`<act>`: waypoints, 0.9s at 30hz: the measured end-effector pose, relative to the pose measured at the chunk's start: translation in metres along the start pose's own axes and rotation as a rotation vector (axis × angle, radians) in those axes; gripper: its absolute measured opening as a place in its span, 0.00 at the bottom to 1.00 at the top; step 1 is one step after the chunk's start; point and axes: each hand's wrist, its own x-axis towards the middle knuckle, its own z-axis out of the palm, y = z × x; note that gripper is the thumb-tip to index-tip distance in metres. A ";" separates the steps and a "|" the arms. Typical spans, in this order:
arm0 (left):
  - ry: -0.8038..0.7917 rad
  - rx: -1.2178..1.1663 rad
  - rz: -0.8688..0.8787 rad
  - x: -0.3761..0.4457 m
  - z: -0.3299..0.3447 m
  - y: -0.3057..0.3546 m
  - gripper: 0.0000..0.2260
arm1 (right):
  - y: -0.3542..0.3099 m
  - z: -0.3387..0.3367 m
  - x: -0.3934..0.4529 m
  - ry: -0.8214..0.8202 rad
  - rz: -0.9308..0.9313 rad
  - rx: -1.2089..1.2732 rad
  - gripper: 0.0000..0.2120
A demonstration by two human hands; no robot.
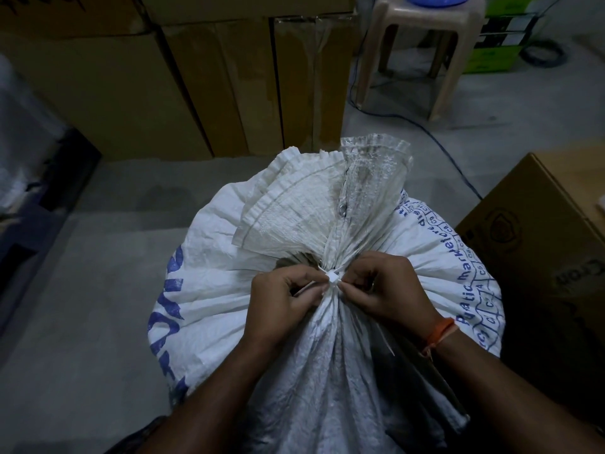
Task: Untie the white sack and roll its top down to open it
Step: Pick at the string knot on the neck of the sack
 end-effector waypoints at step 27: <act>-0.055 0.027 -0.030 0.004 -0.002 0.001 0.08 | 0.005 -0.002 0.002 -0.059 0.002 -0.006 0.08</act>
